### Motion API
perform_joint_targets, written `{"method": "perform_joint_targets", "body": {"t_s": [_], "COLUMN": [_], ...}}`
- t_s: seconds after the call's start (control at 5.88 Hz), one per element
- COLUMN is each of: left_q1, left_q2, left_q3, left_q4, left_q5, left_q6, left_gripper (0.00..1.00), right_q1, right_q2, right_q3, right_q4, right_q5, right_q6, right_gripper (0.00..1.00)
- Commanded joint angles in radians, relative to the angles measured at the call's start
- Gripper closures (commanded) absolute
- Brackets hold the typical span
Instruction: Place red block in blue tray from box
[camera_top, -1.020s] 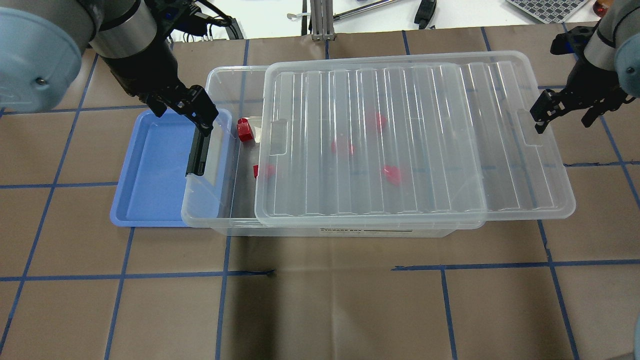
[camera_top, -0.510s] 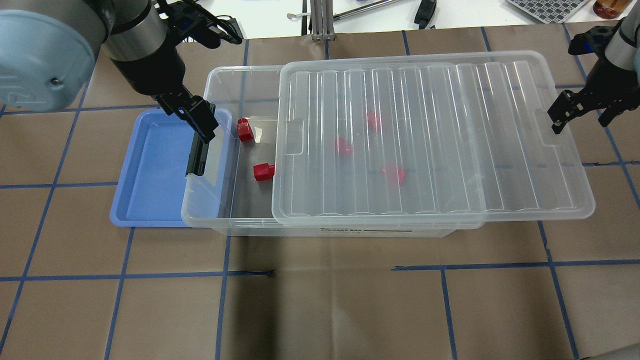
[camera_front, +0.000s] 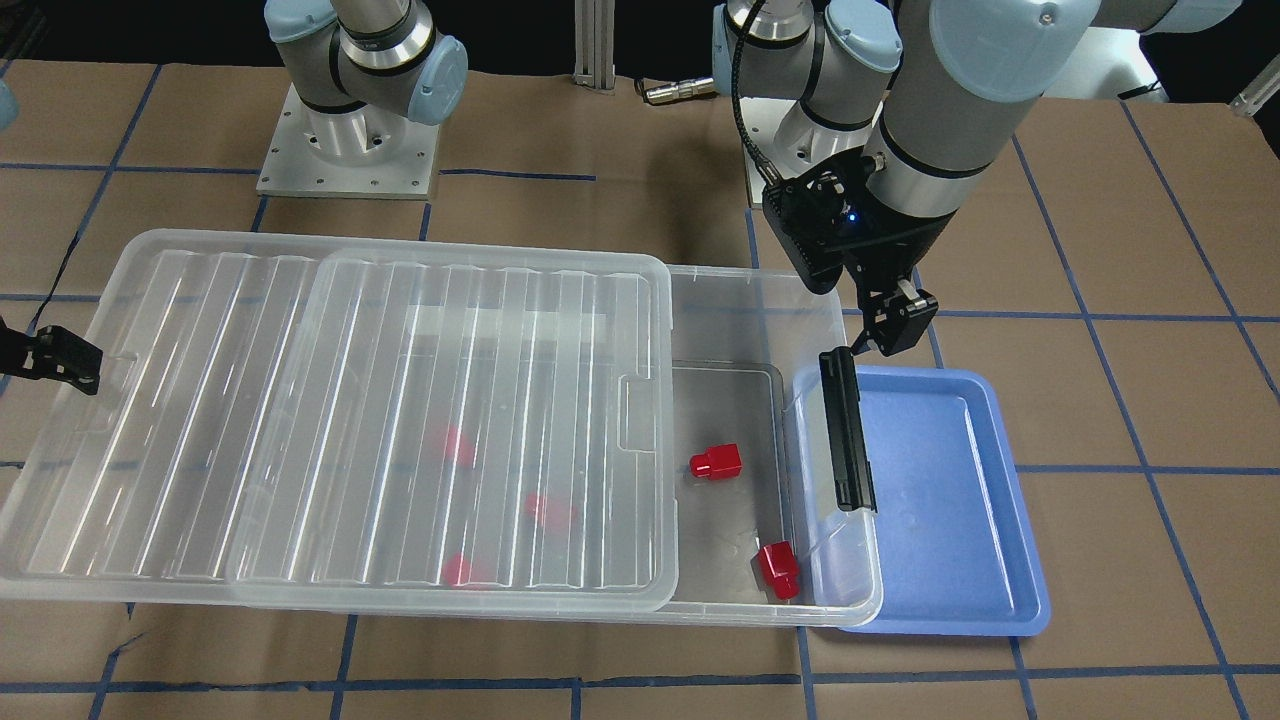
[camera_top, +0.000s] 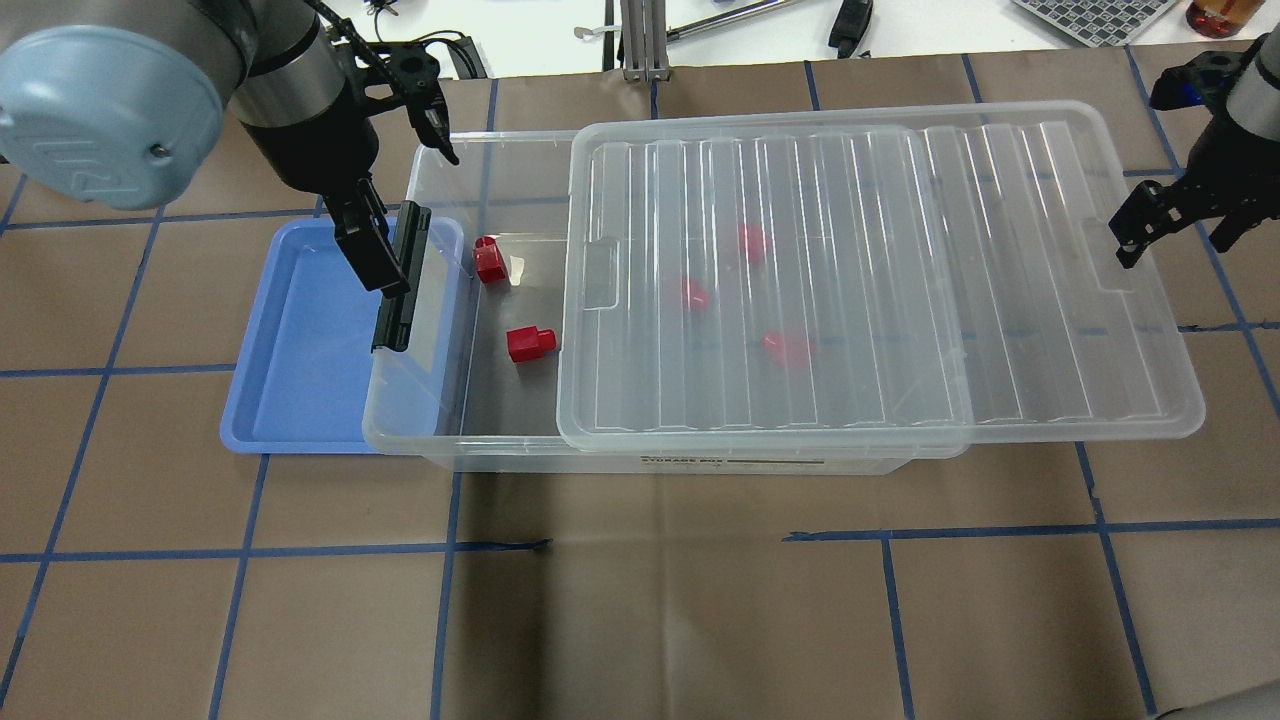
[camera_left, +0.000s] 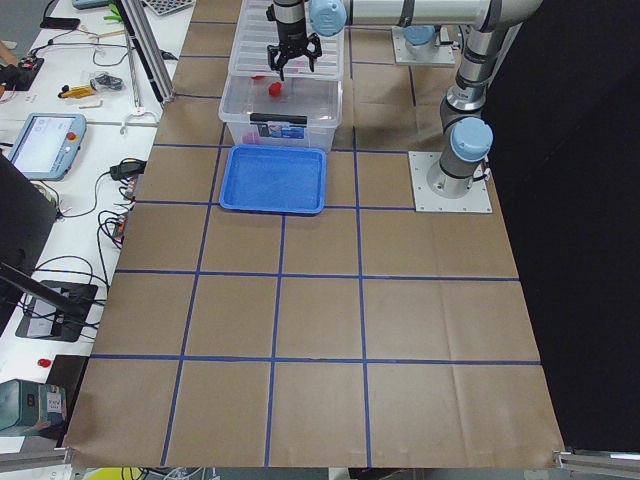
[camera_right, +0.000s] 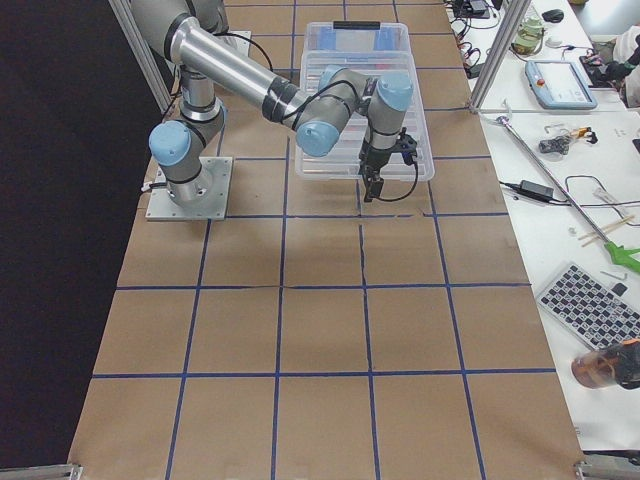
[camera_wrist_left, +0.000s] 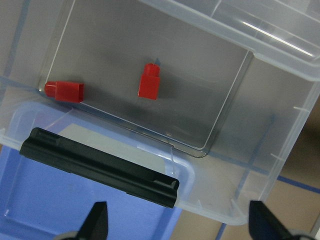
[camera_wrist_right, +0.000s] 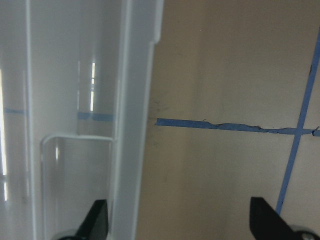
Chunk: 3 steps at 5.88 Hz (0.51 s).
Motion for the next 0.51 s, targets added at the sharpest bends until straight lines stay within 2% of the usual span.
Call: {"method": "perform_joint_targets", "body": {"t_s": [0.0, 0.17, 0.34], "left_q1": [-0.011, -0.022, -0.025], "left_q2": [-0.052, -0.068, -0.082], "left_q3": [-0.012, -0.024, -0.035], "left_q4": [0.056, 0.085, 0.089], "left_q5": [-0.003, -0.003, -0.041], "left_q6": [0.155, 0.163, 0.162], "left_gripper": [0.02, 0.02, 0.02], "right_q1": [-0.003, -0.003, -0.004], "right_q2": [-0.001, 0.0, 0.0], "right_q3": [-0.002, -0.002, 0.0], "right_q4": [-0.008, -0.011, -0.028], "right_q5": [0.0, -0.002, -0.027], "right_q6": [-0.005, -0.006, -0.011], "right_gripper": [0.0, 0.0, 0.0]}}
